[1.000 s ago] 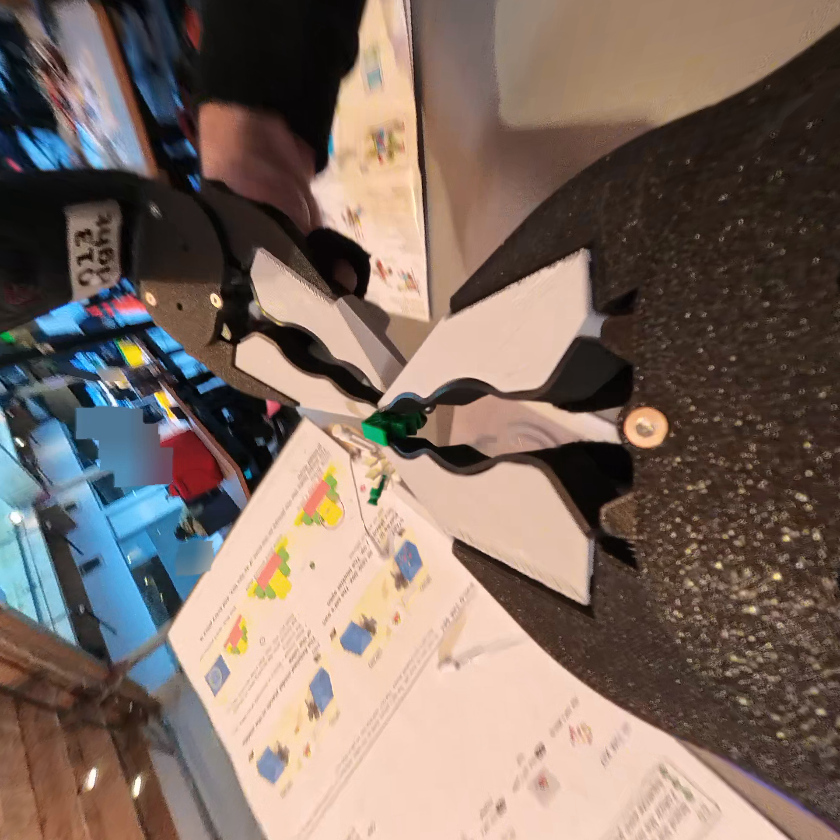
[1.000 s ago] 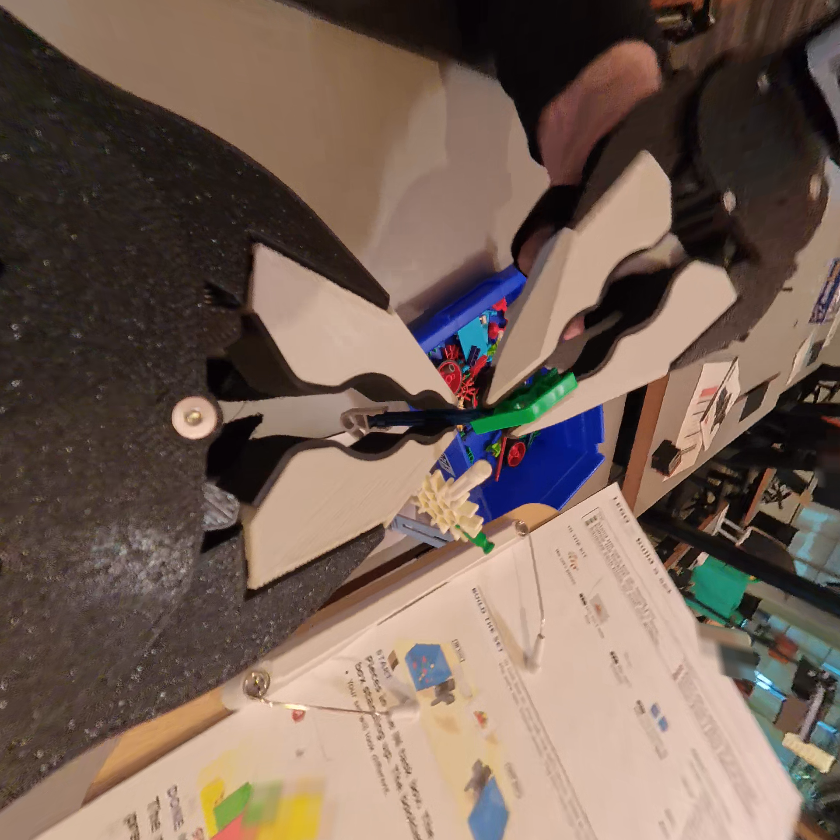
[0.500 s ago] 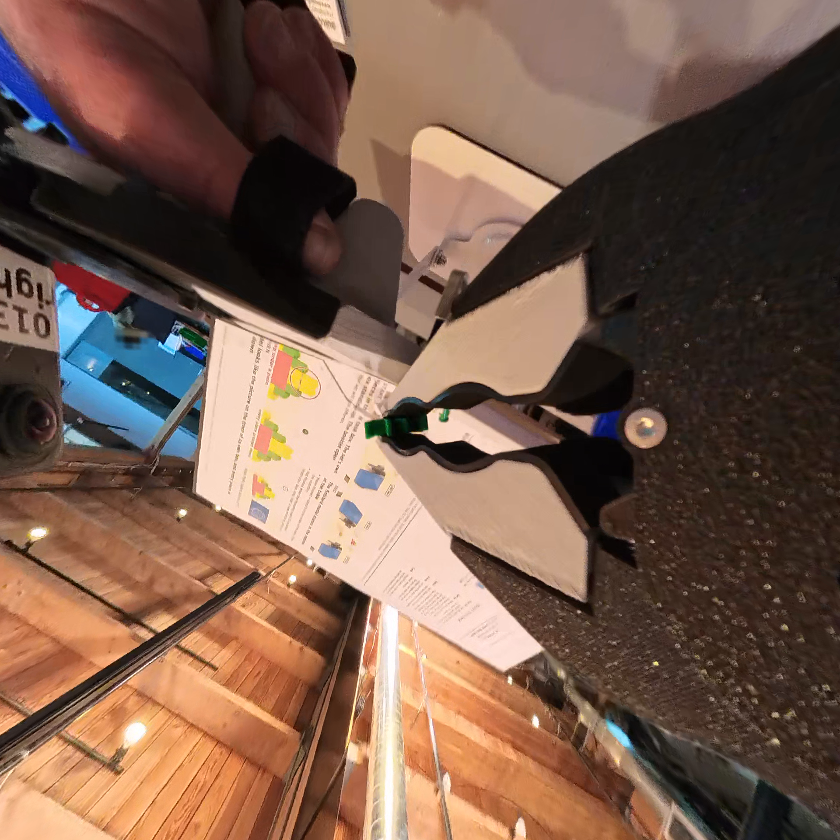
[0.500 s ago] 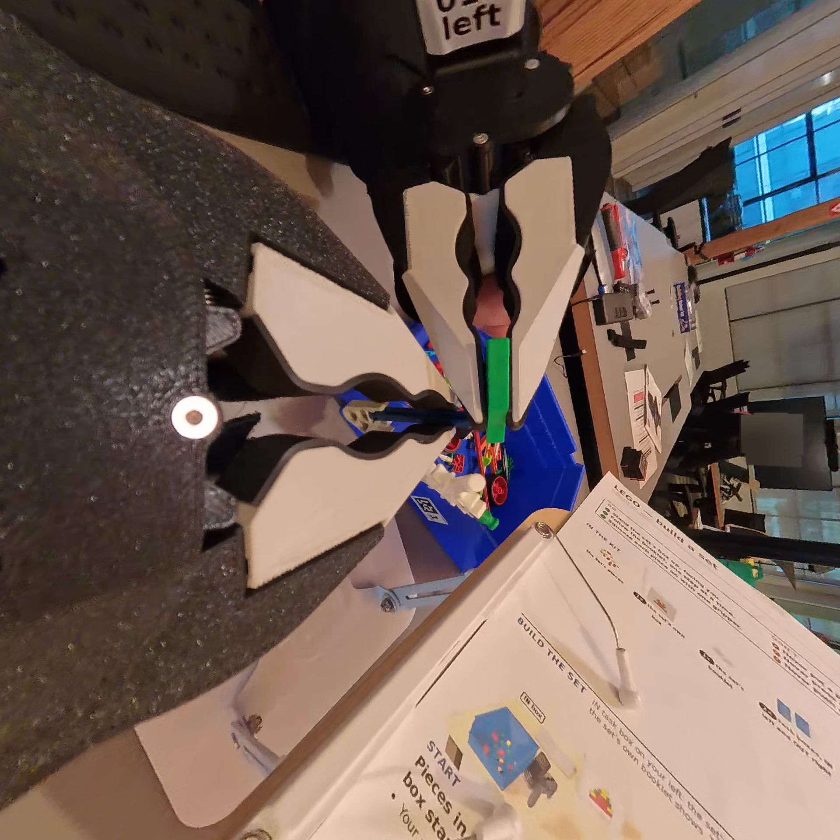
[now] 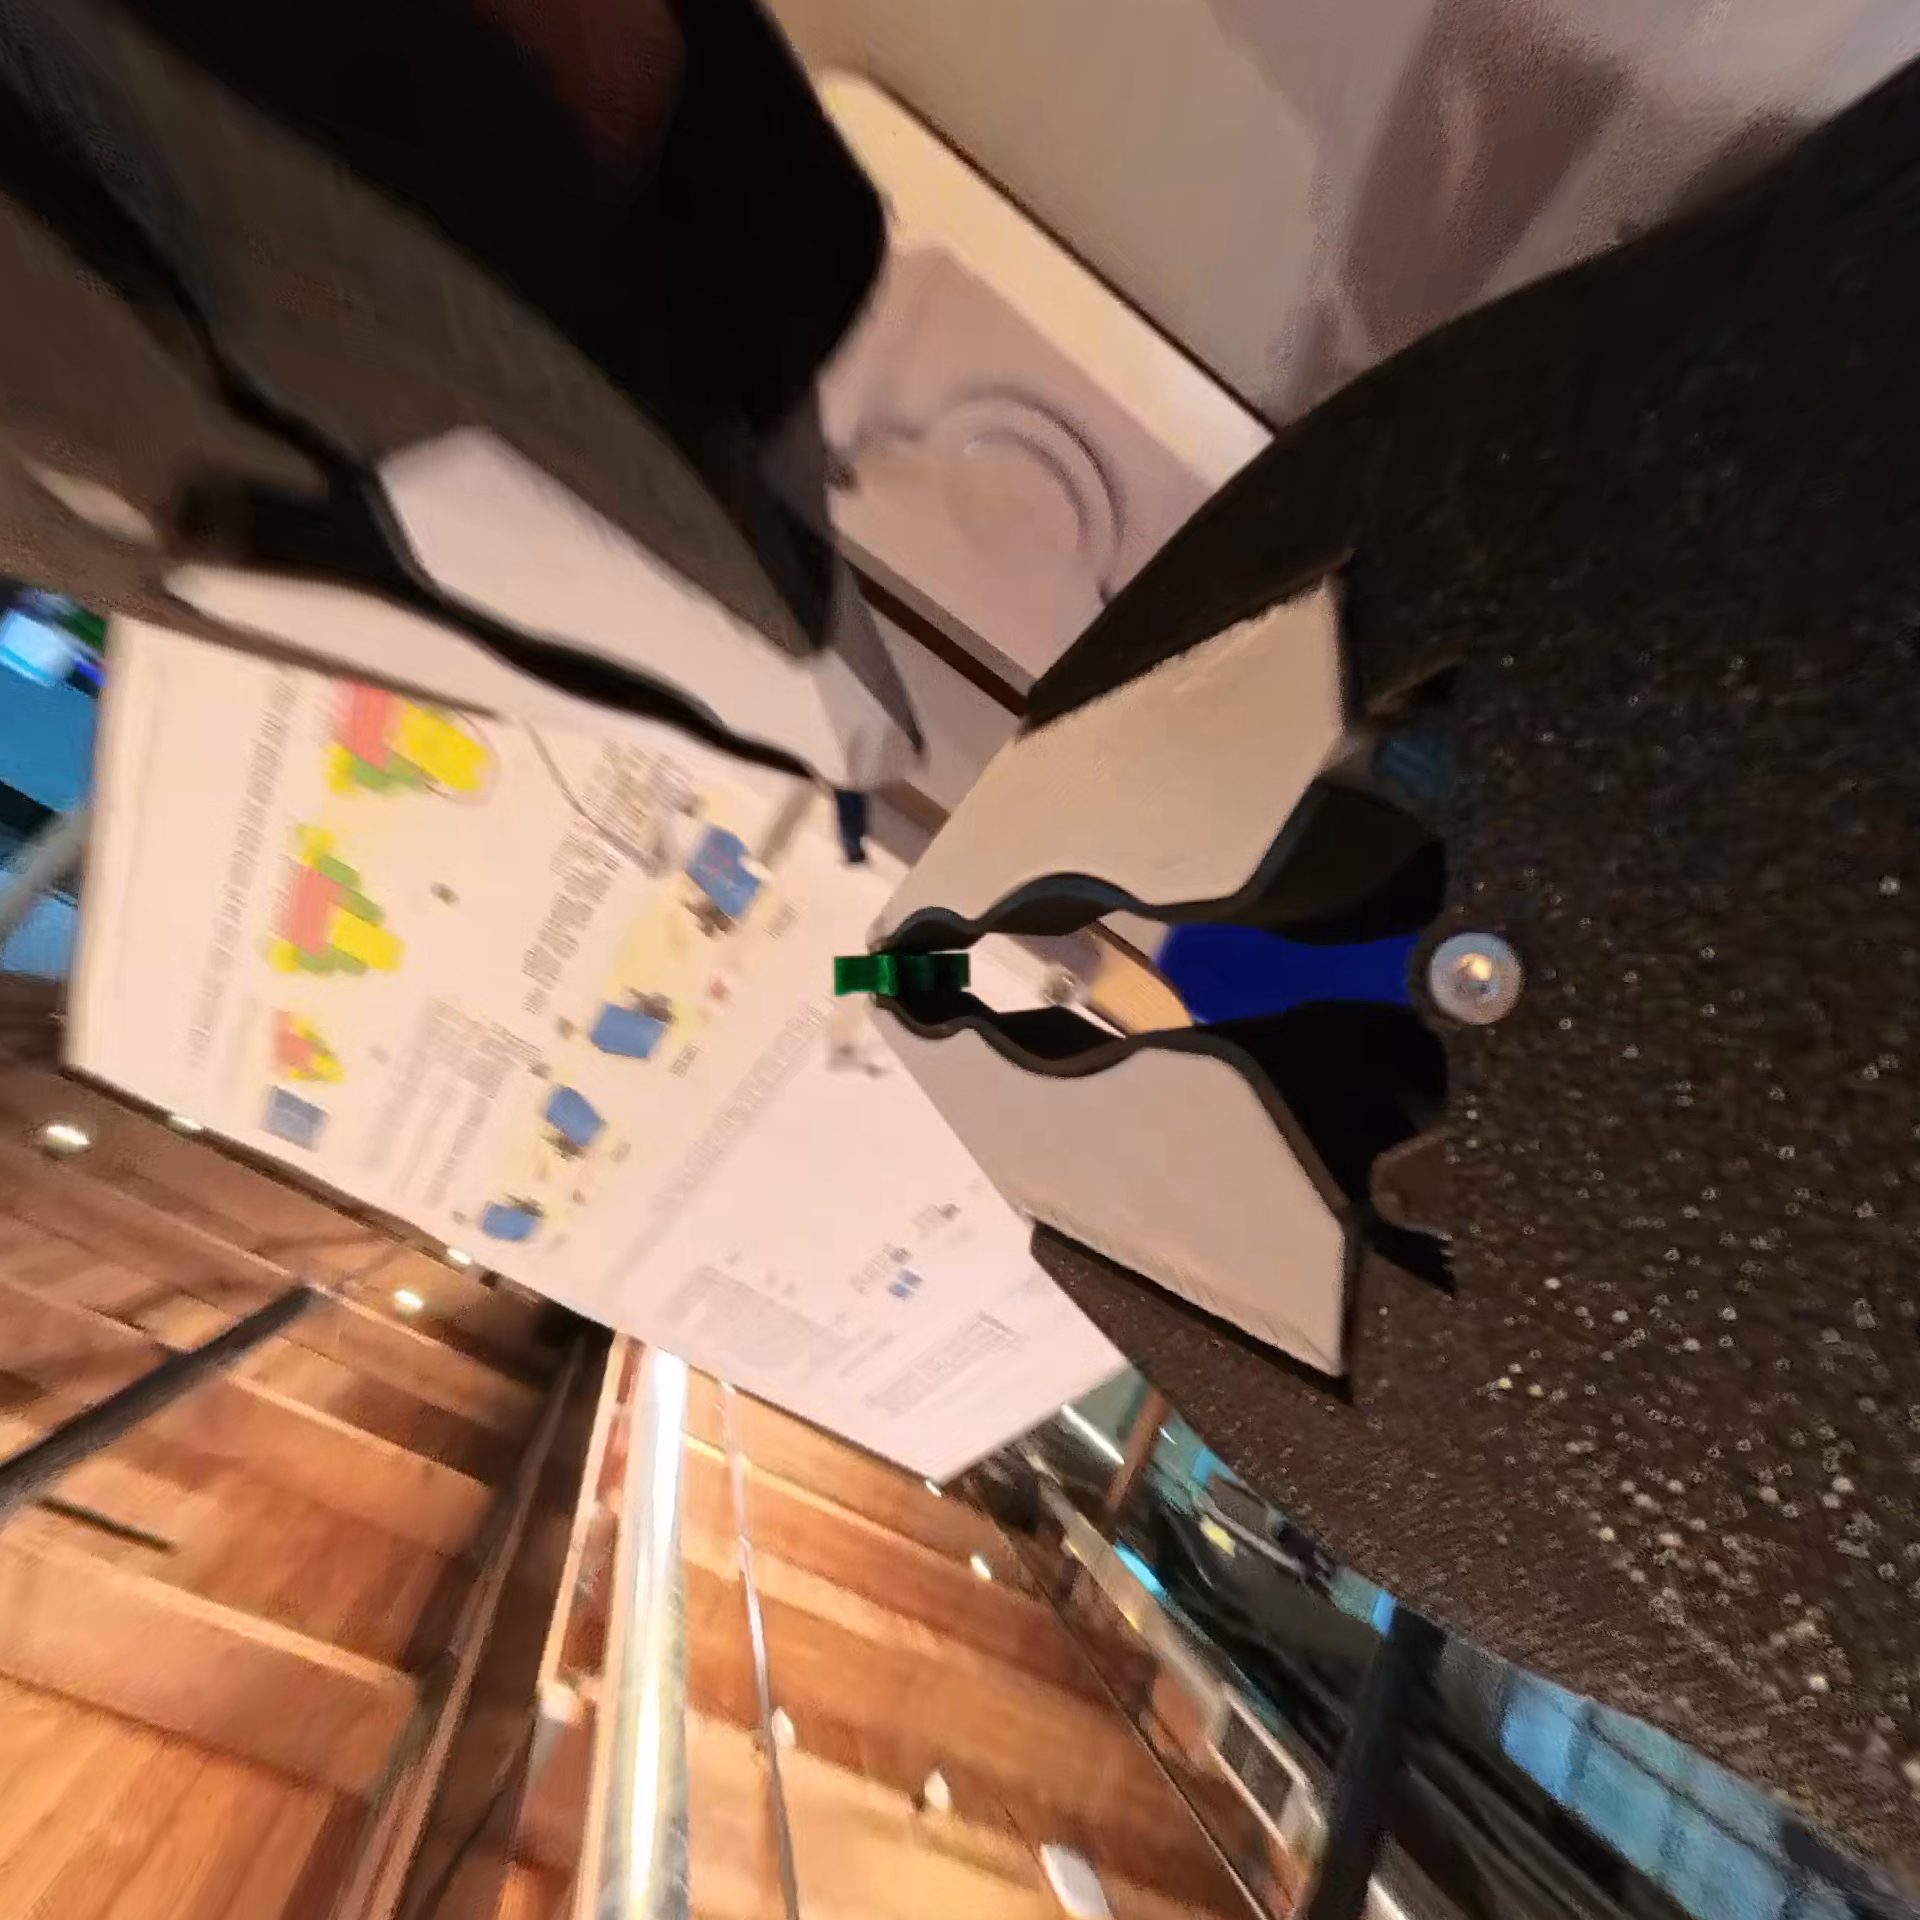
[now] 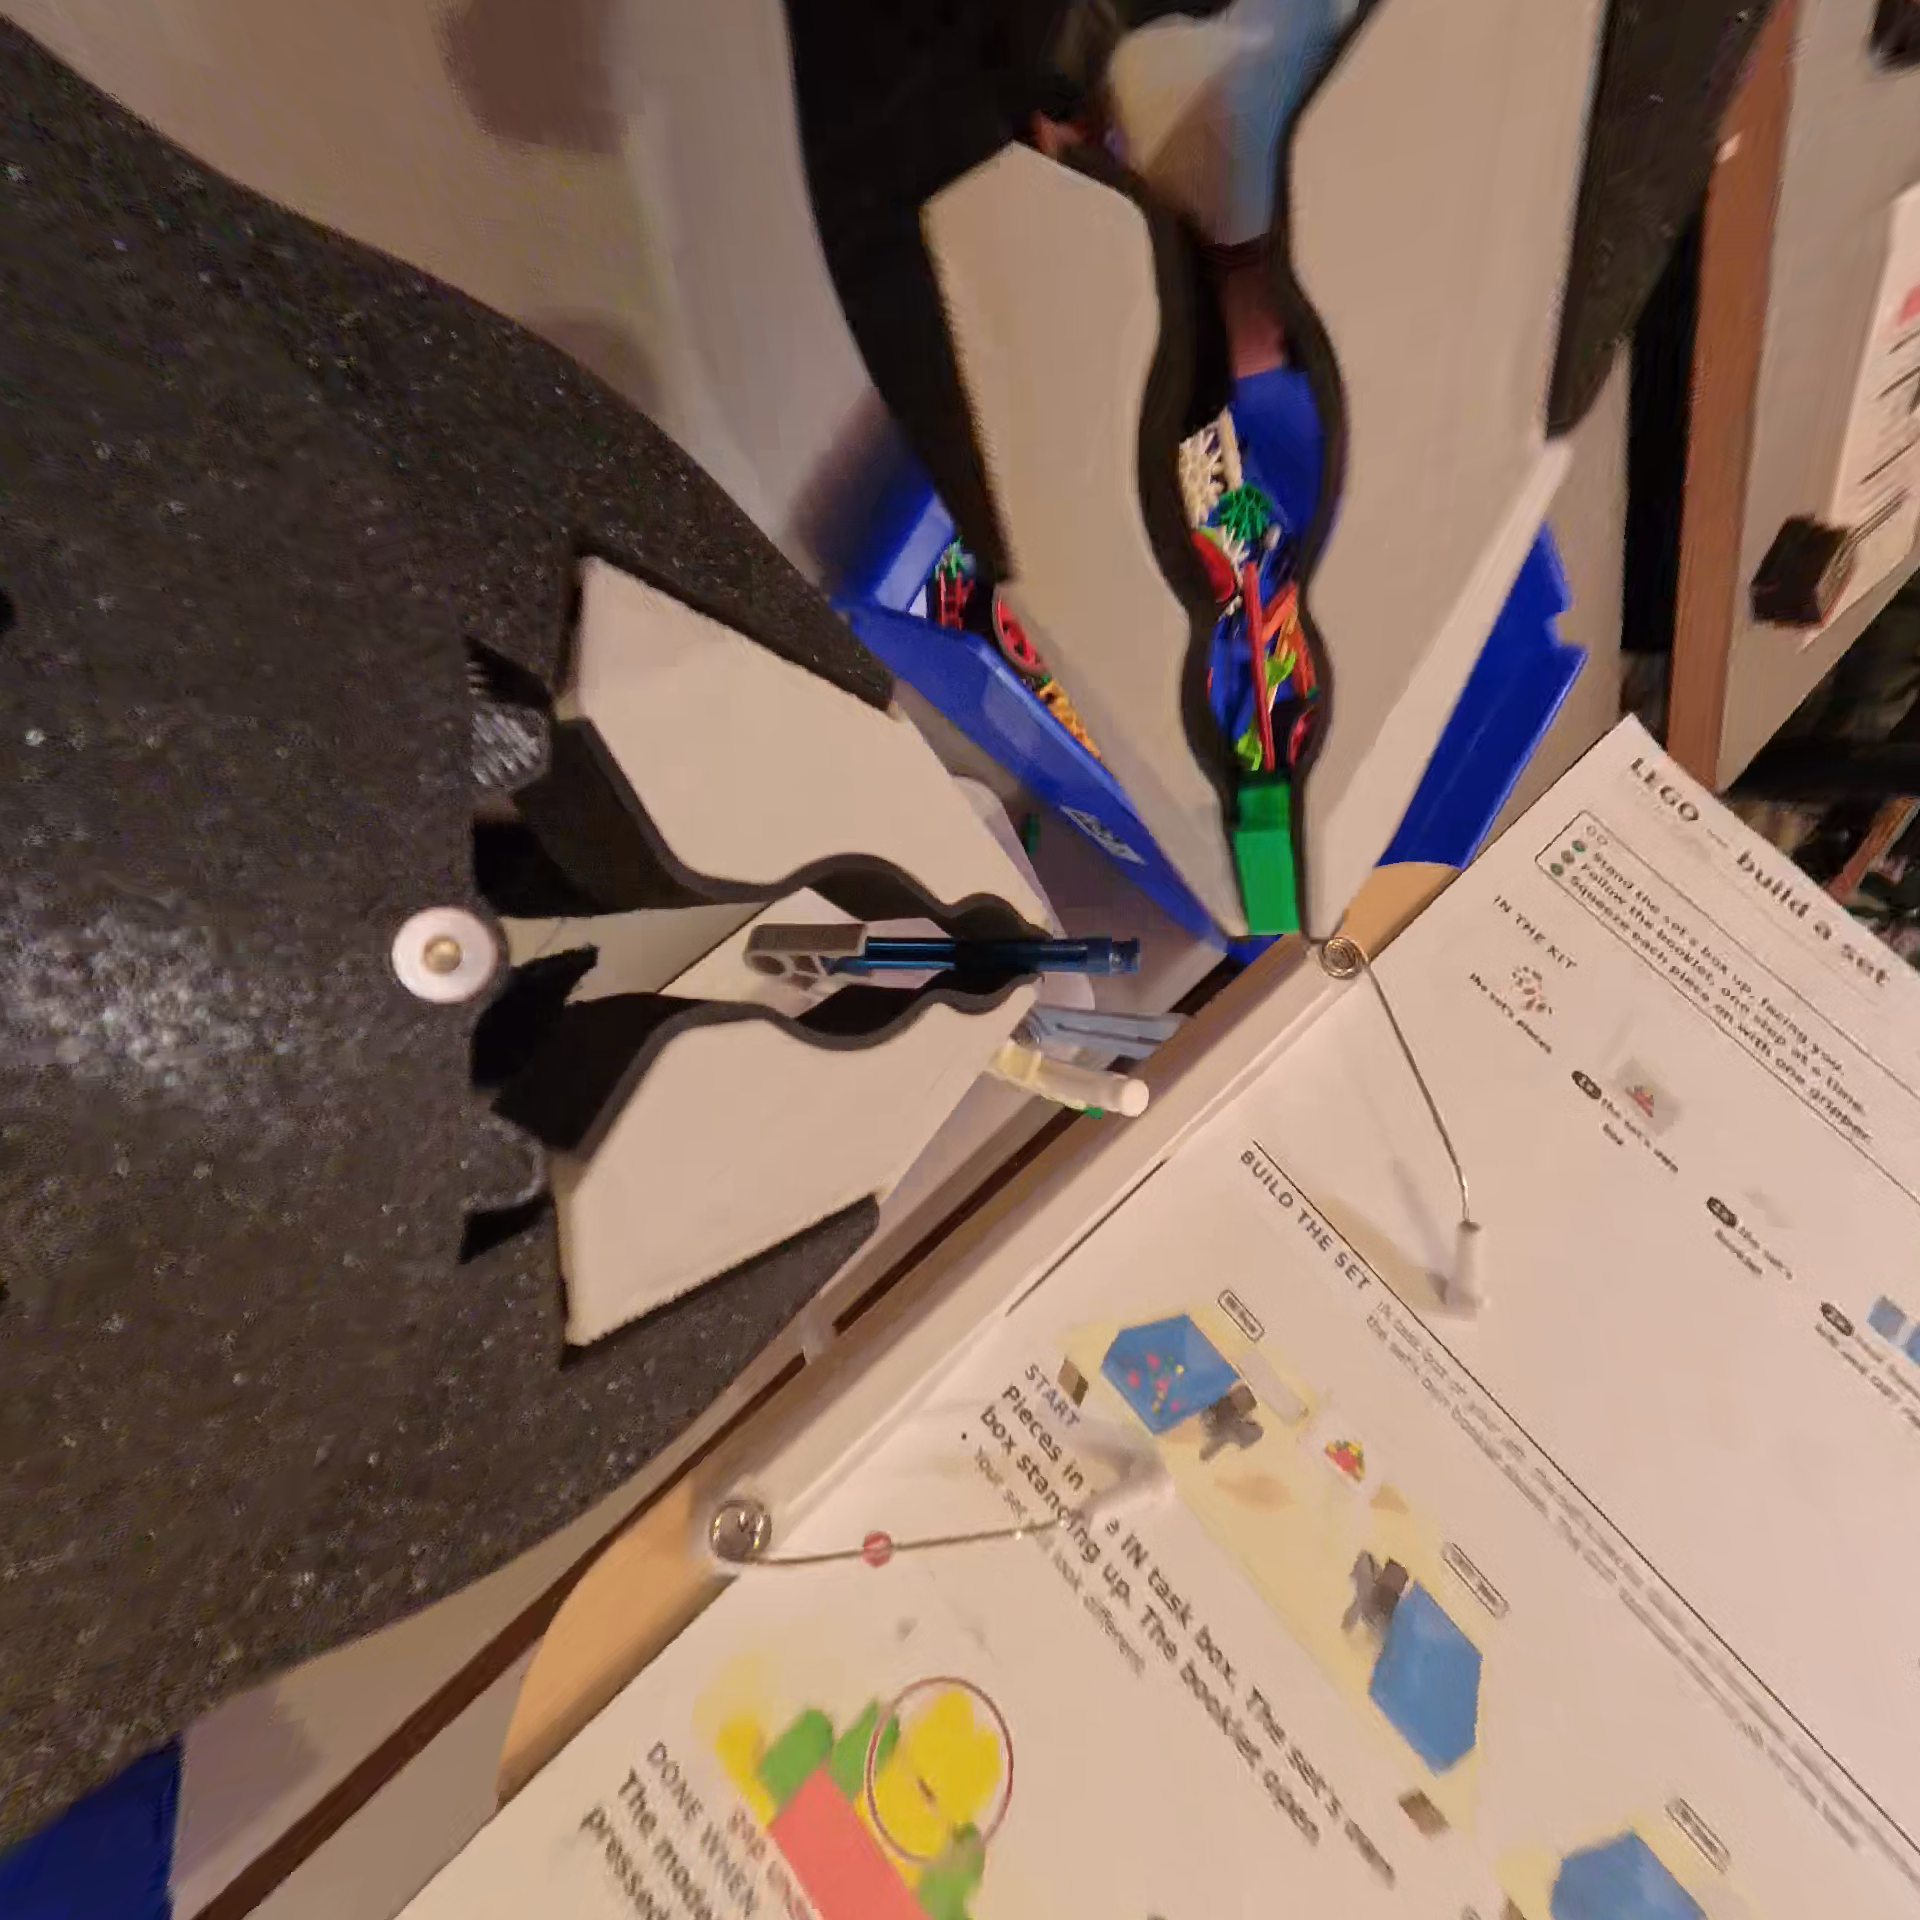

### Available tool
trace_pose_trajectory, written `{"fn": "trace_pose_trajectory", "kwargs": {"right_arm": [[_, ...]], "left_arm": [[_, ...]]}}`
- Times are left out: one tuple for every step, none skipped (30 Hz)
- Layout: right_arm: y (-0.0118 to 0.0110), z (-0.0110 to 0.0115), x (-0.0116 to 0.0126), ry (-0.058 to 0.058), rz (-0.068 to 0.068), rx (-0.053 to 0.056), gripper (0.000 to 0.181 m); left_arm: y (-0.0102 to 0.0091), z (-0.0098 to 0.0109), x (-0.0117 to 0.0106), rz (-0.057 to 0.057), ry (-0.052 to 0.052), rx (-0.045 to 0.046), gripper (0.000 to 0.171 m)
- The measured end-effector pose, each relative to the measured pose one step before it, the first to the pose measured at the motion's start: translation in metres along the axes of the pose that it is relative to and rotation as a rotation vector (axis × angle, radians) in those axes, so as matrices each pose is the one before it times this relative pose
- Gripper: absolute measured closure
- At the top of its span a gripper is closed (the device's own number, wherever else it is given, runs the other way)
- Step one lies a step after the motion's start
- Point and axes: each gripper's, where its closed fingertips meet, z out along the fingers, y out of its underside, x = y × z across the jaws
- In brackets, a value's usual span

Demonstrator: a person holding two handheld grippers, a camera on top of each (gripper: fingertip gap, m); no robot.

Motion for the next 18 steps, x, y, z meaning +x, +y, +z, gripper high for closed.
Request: {"fn": "trace_pose_trajectory", "kwargs": {"right_arm": [[-0.00375,-0.00126,-0.00341,-0.0097,-0.0016,0.0148,0.181],[-0.00541,-0.00223,-0.00338,-0.0213,0.0045,0.0247,0.181],[-0.00218,-0.00203,0.00160,-0.0009,0.0062,0.0084,0.181],[-0.00118,-0.00213,0.00229,-0.0076,0.0058,0.0115,0.181],[-0.00339,-0.00288,-0.00281,-0.0511,0.0115,0.0357,0.181],[-0.00444,-0.00340,-0.00561,-0.0763,0.0277,0.0474,0.180],[-0.00132,-0.00272,0.00227,-0.0349,0.0614,0.0249,0.180],[-0.00266,-0.00298,0.00015,-0.0456,0.0482,0.0343,0.180],[-0.00252,-0.00291,-0.00340,-0.0634,0.0342,0.0317,0.181],[-0.00138,-0.00251,0.00101,-0.0303,0.0343,0.0230,0.180],[-0.00059,-0.00235,0.00382,-0.0096,0.0370,0.0162,0.180],[-0.00086,-0.00220,-0.00069,-0.0370,0.0312,0.0186,0.180],[-0.00061,-0.00204,-0.00279,-0.0500,0.0329,0.0161,0.180],[-0.00090,-0.00203,-0.00052,-0.0324,0.0308,0.0167,0.180],[-0.00037,-0.00195,-0.00061,-0.0288,0.0196,0.0136,0.180],[0.00026,-0.00173,-0.00405,-0.0491,0.0125,0.0092,0.180],[-0.00073,-0.00162,-0.00457,-0.0480,0.0123,0.0145,0.180],[-0.00088,-0.00149,-0.00101,-0.0229,0.0141,0.0132,0.180]], "left_arm": [[0.00757,0.00070,-0.00373,0.0197,-0.0038,-0.01715,0.168],[0.00576,-0.00092,-0.00289,-0.0209,0.0168,0.00003,0.168],[0.00288,-0.00243,-0.00294,-0.0421,0.0330,0.01359,0.168],[0.00751,-0.00230,-0.00617,-0.0437,0.0248,-0.02444,0.168],[0.00963,-0.00211,-0.00474,-0.0437,0.0418,-0.03646,0.168],[0.01301,-0.00213,-0.00488,-0.0523,0.0420,-0.04898,0.168],[0.01554,-0.00162,-0.00765,-0.0386,0.0177,-0.05632,0.167],[0.01649,-0.00011,-0.00945,-0.0292,-0.0007,-0.05436,0.168],[0.02104,0.00310,-0.00127,-0.0466,0.0507,-0.07964,0.167],[0.02449,0.00571,0.00286,-0.0589,0.0685,-0.09646,0.167],[0.02160,0.00800,-0.00156,-0.0348,0.0250,-0.07427,0.158],[0.01581,0.00807,-0.00393,-0.0034,-0.0039,-0.04646,0.137],[0.01210,0.00633,-0.00081,0.0077,0.0094,-0.04183,0.122],[0.00213,0.00211,-0.00378,0.0113,-0.0161,0.00325,0.117],[-0.00981,-0.00273,-0.00334,0.0005,-0.0155,0.06391,0.118],[-0.01448,-0.00502,0.00519,-0.0177,0.0379,0.07928,0.116],[-0.01600,-0.00589,0.00859,-0.0273,0.0528,0.07835,0.114],[-0.01899,-0.00664,0.01211,-0.0287,0.0683,0.09237,0.115]]}}
